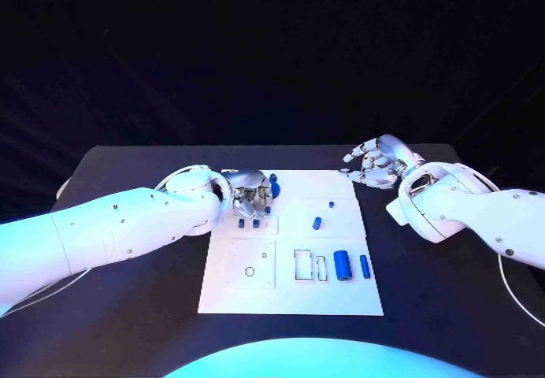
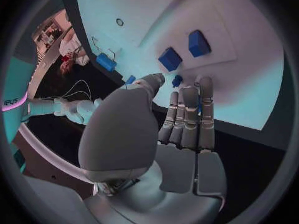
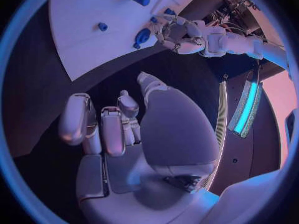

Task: Assemble the parts on the task board

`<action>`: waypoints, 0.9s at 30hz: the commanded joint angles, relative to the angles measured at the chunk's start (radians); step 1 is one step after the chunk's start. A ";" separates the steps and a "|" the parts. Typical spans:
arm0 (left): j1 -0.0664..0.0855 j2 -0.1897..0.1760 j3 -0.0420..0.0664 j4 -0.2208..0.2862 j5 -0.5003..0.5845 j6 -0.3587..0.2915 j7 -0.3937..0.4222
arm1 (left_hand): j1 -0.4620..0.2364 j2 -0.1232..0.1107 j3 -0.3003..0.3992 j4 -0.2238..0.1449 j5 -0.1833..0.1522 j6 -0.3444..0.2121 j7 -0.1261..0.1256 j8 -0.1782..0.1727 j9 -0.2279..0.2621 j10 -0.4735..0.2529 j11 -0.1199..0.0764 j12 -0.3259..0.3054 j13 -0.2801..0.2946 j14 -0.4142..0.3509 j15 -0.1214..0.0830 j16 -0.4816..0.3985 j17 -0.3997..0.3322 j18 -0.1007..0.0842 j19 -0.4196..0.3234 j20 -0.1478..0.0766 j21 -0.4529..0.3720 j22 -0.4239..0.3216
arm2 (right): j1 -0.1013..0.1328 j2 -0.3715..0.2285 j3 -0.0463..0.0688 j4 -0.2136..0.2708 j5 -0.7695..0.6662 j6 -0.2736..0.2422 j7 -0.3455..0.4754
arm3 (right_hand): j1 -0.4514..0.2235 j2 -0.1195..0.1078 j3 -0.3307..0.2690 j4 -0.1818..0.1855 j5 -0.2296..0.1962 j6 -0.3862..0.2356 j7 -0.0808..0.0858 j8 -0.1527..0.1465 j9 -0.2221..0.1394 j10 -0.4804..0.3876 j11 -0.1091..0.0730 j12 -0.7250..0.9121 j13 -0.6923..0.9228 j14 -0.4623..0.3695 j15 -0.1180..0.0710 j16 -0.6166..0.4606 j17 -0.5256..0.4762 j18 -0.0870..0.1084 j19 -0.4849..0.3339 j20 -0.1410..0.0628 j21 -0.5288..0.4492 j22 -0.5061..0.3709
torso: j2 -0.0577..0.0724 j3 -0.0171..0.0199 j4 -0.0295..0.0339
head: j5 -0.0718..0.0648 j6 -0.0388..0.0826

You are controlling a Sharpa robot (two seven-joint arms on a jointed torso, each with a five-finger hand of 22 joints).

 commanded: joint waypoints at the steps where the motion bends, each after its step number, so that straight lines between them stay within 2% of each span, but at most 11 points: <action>1: 0.000 0.006 0.001 -0.002 -0.042 0.029 -0.039 | 0.002 -0.002 -0.004 0.000 -0.002 0.010 -0.001 -0.006 -0.004 0.007 -0.001 -0.005 -0.004 0.006 0.003 0.005 -0.001 0.014 0.011 -0.001 0.005 0.002 | -0.001 0.000 0.000 0.002 -0.001 -0.010 0.015 | -0.005 -0.008 0.009 -0.002 0.006 -0.006 -0.002 0.007 0.001 -0.018 0.000 -0.026 -0.024 0.039 -0.007 -0.008 -0.001 0.016 -0.006 -0.003 -0.010 0.023 | 0.000 -0.0005 0.0006 | -0.001 0.000; 11: 0.000 0.017 0.001 -0.005 -0.039 0.013 -0.037 | 0.018 0.008 0.001 -0.002 0.001 0.017 0.001 -0.015 -0.021 0.000 0.002 -0.019 -0.020 0.009 0.005 0.018 0.001 0.014 0.012 0.000 0.011 0.006 | -0.001 0.001 0.000 0.003 -0.001 -0.012 0.014 | -0.005 -0.009 0.013 -0.002 0.007 -0.008 -0.003 0.009 0.001 -0.033 -0.001 -0.057 -0.053 0.038 -0.007 -0.014 -0.007 0.018 -0.007 -0.003 -0.022 0.016 | -0.001 -0.0010 0.0009 | -0.002 -0.003; 17: 0.001 0.029 0.001 -0.015 -0.029 0.012 -0.034 | 0.032 0.018 0.014 -0.006 0.001 0.027 -0.001 -0.018 -0.032 0.013 0.001 -0.023 -0.032 0.023 0.004 0.038 0.016 0.014 0.015 -0.001 0.021 0.012 | -0.001 0.001 0.000 0.003 -0.001 -0.011 0.013 | -0.005 -0.009 0.013 -0.002 0.007 -0.008 -0.003 0.009 0.001 -0.033 -0.001 -0.057 -0.053 0.038 -0.007 -0.014 -0.007 0.018 -0.007 -0.003 -0.022 0.016 | -0.001 -0.0014 0.0023 | -0.004 -0.006; 19: 0.001 0.034 0.001 -0.019 -0.027 0.013 -0.034 | 0.037 0.022 0.022 -0.008 0.000 0.036 -0.002 -0.019 -0.039 0.021 0.000 -0.026 -0.038 0.043 0.002 0.057 0.044 0.014 0.018 -0.002 0.029 0.017 | -0.001 0.002 0.000 0.004 -0.001 -0.010 0.012 | -0.005 -0.009 0.013 -0.002 0.007 -0.008 -0.003 0.009 0.001 -0.033 -0.001 -0.057 -0.053 0.038 -0.007 -0.014 -0.007 0.018 -0.007 -0.003 -0.022 0.016 | 0.000 -0.0013 0.0023 | -0.004 -0.006; 24: 0.001 0.041 0.001 -0.029 -0.023 0.022 -0.036 | 0.058 0.031 0.063 -0.023 -0.005 0.056 -0.004 -0.044 -0.068 0.050 -0.005 -0.040 -0.062 0.066 -0.003 0.090 0.067 0.014 0.020 -0.009 0.059 0.038 | -0.001 0.004 0.000 0.003 -0.001 -0.009 0.012 | -0.006 -0.009 0.014 -0.002 0.007 -0.008 -0.003 0.009 0.002 -0.034 -0.001 -0.061 -0.057 0.038 -0.007 -0.015 -0.006 0.018 -0.007 -0.003 -0.024 0.015 | 0.001 -0.0015 0.0010 | -0.006 -0.007; 27: 0.001 0.043 0.000 -0.032 -0.022 0.030 -0.037 | 0.067 0.036 0.092 -0.040 -0.011 0.082 -0.006 -0.061 -0.087 0.067 -0.005 -0.061 -0.083 0.079 -0.005 0.107 0.077 0.014 0.015 -0.010 0.084 0.055 | -0.001 0.004 0.000 0.004 -0.001 -0.008 0.011 | -0.006 -0.009 0.014 -0.002 0.007 -0.008 -0.003 0.010 0.002 -0.034 -0.001 -0.062 -0.058 0.038 -0.007 -0.015 -0.007 0.018 -0.007 -0.003 -0.024 0.015 | 0.000 -0.0005 0.0002 | -0.005 -0.009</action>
